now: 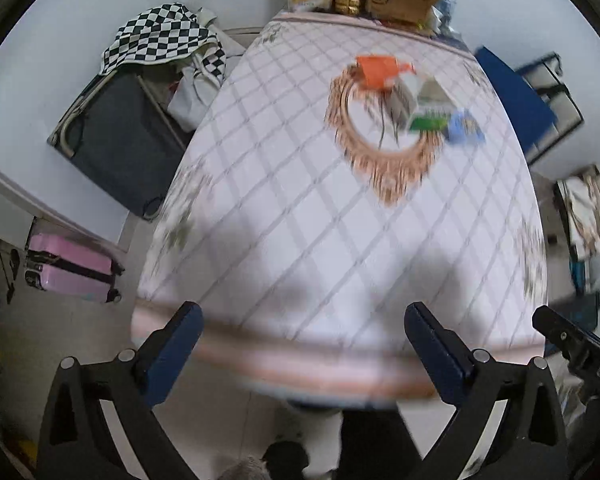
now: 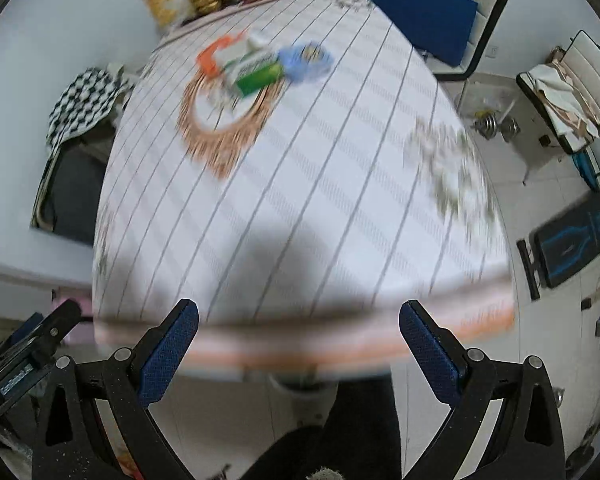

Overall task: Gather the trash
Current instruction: 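Move both tools back over the table toward the remaining items, then grasp the white medicine box with left tool while right tool grasps the blue packet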

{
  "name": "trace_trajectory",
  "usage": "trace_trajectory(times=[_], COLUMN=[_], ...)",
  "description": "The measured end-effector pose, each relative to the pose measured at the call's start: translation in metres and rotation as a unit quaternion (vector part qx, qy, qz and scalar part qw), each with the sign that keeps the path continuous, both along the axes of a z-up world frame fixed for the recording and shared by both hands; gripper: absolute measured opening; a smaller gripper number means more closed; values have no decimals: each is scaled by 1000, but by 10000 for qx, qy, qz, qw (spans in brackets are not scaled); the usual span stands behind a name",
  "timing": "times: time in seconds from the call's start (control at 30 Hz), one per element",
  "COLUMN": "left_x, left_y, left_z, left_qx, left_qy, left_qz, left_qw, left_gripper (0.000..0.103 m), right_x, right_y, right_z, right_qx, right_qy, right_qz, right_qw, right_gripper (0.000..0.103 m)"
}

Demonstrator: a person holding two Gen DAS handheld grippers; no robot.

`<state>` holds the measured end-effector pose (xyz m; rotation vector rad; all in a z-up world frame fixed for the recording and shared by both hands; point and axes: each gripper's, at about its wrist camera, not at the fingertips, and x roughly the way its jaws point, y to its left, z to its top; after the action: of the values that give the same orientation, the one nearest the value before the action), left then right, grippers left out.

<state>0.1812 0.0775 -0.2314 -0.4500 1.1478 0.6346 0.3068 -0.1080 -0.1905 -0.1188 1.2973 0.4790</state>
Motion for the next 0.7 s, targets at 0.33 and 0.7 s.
trace_trajectory(times=[0.33,0.7], left_x=[162,273], left_y=[71,90], left_z=[-34,-49], left_qx=[-81,-932], left_qy=[673,461], left_qz=[845,752], left_qw=[9941,9917], left_gripper=[103,103], right_x=[276,369], right_y=[85,149], right_z=[-82,-147], right_qx=[177,322], right_qy=[674,1014], right_qz=[-443,66], right_qw=[9966,9943], right_gripper=[97,20])
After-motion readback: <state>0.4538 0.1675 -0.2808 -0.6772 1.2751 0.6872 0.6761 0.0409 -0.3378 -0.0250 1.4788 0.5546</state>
